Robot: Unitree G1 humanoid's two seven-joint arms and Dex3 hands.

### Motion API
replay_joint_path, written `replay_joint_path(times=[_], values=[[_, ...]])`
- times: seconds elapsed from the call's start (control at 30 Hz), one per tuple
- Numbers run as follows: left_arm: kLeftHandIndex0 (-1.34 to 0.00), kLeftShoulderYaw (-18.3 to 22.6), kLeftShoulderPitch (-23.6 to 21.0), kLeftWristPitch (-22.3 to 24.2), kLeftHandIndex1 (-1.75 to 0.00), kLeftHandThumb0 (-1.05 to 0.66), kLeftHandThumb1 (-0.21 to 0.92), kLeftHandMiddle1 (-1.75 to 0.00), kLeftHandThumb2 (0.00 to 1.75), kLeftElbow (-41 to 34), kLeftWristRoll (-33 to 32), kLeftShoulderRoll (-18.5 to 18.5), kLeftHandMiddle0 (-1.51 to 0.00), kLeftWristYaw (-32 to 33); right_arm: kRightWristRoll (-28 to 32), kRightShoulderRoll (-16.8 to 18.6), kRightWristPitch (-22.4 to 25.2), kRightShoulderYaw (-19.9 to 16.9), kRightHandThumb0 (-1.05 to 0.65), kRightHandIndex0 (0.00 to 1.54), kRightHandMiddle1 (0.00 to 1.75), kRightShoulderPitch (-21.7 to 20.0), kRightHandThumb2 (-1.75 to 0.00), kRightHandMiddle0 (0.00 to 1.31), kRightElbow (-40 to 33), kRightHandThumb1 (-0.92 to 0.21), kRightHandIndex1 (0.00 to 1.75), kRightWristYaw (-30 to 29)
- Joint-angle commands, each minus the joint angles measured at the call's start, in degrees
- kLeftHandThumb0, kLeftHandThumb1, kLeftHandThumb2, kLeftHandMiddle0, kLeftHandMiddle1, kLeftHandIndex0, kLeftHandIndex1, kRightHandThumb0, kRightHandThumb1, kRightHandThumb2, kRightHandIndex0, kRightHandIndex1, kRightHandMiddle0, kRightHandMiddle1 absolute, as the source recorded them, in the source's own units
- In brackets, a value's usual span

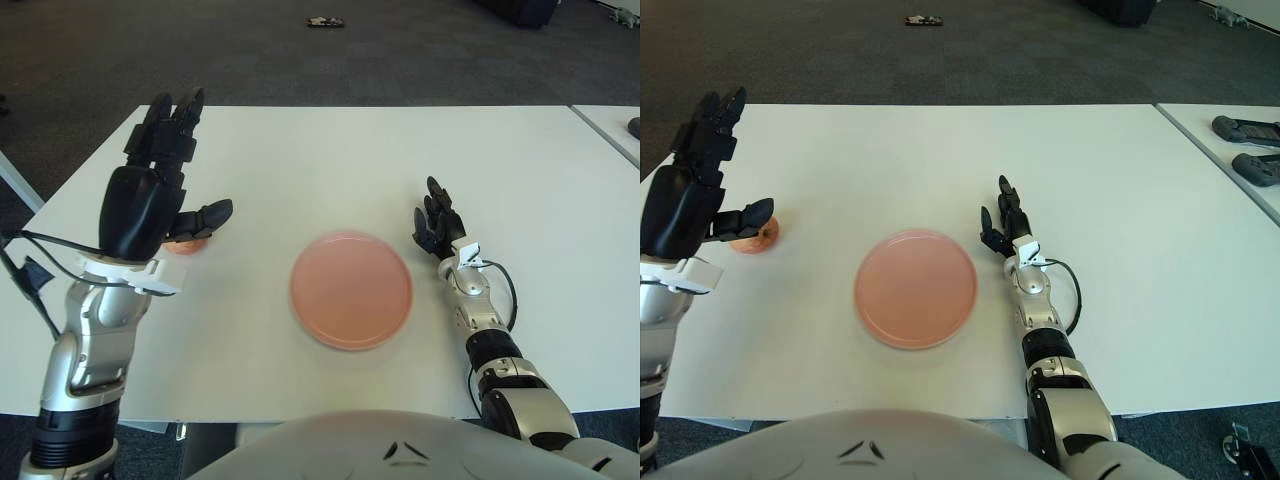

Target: Put the apple into the plate.

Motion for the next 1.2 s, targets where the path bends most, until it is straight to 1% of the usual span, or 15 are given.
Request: replay_joint_path(times=[0.0, 0.17, 0.27, 0.33, 0.5, 0.6, 0.73, 0.87, 0.93, 1.07, 1.13, 1.17], values=[[0.0, 2.29, 0.08, 4.3, -0.23, -0.85, 0.92, -0.01, 0.78, -4.36, 1.97, 2.5, -0.15, -5.42, 0.65, 0.58, 1.54, 0.09, -0.77, 0.05, 0.0, 1.16, -0.75, 0.0, 1.91, -0.92, 0.01, 0.47], [0.0, 4.94, 0.87, 8.66, -0.23, -0.93, 0.92, -0.01, 0.77, -7.55, 3.15, 4.41, -0.13, -11.07, 0.6, 0.79, 1.42, -0.01, -0.76, 0.05, 0.0, 0.99, -0.74, 0.0, 2.26, -0.92, 0.01, 0.38], [0.0, 7.53, 2.11, 12.66, -0.25, -0.98, 0.92, 0.0, 0.78, -9.29, 6.71, 6.48, -0.12, -15.8, 0.49, 0.88, 1.49, -0.04, -0.75, 0.06, 0.0, 0.8, -0.74, 0.0, 2.57, -0.92, 0.01, 0.18], [0.0, 8.27, 2.39, 14.01, -0.25, -1.02, 0.92, 0.0, 0.79, -9.83, 7.9, 7.01, -0.1, -17.58, 0.4, 0.95, 1.48, -0.01, -0.75, 0.06, 0.0, 0.79, -0.74, 0.0, 2.63, -0.92, 0.01, 0.09], [0.0, 9.6, 1.97, 16.56, -0.27, -1.04, 0.92, 0.0, 0.76, -8.42, 9.63, 9.43, -0.07, -21.16, 0.26, 1.04, 1.42, 0.08, -0.74, 0.06, 0.0, 0.74, -0.75, 0.0, 2.75, -0.92, 0.01, -0.05], [0.0, 8.99, 0.32, 17.19, -0.32, -1.05, 0.92, 0.0, 0.73, -4.24, 11.85, 12.48, -0.05, -22.22, 0.26, 1.05, 1.38, 0.1, -0.74, 0.06, 0.0, 0.66, -0.75, 0.0, 2.88, -0.92, 0.01, 0.0], [0.0, 7.74, -0.25, 17.96, -0.38, -1.05, 0.92, 0.0, 0.73, -2.6, 14.54, 14.2, -0.04, -23.21, 0.28, 1.03, 1.35, 0.13, -0.73, 0.06, 0.0, 0.57, -0.76, 0.0, 3.03, -0.92, 0.01, 0.11], [0.0, 4.45, -1.7, 17.52, -0.41, -1.05, 0.92, -0.01, 0.78, 2.12, 18.32, 17.3, -0.05, -24.09, 0.31, 1.01, 1.41, 0.12, -0.73, 0.05, 0.0, 0.44, -0.76, 0.0, 3.27, -0.92, 0.01, 0.13], [0.0, 3.99, -1.87, 17.11, -0.41, -1.05, 0.92, -0.01, 0.8, 2.86, 17.85, 18.99, -0.05, -25.93, 0.32, 0.97, 1.35, 0.08, -0.74, 0.05, 0.0, 0.31, -0.76, 0.0, 3.52, -0.92, 0.0, 0.13], [0.0, 3.43, -2.33, 16.52, -0.41, -1.05, 0.92, -0.01, 0.81, 4.33, 16.33, 21.13, -0.06, -28.36, 0.3, 0.98, 1.25, 0.04, -0.74, 0.05, 0.0, 0.15, -0.76, 0.0, 3.86, -0.92, 0.0, 0.03], [0.0, 2.6, -2.86, 15.56, -0.41, -1.05, 0.92, -0.01, 0.8, 6.71, 15.61, 22.56, -0.06, -29.18, 0.31, 0.94, 1.17, -0.01, -0.74, 0.05, 0.0, -0.08, -0.76, 0.0, 4.29, -0.92, 0.0, -0.02], [0.0, 1.58, -3.28, 14.04, -0.41, -1.05, 0.92, -0.01, 0.8, 10.19, 15.55, 23.34, -0.06, -27.99, 0.29, 0.94, 1.13, -0.01, -0.74, 0.05, 0.0, -0.18, -0.76, 0.0, 4.46, -0.92, 0.0, -0.04]])
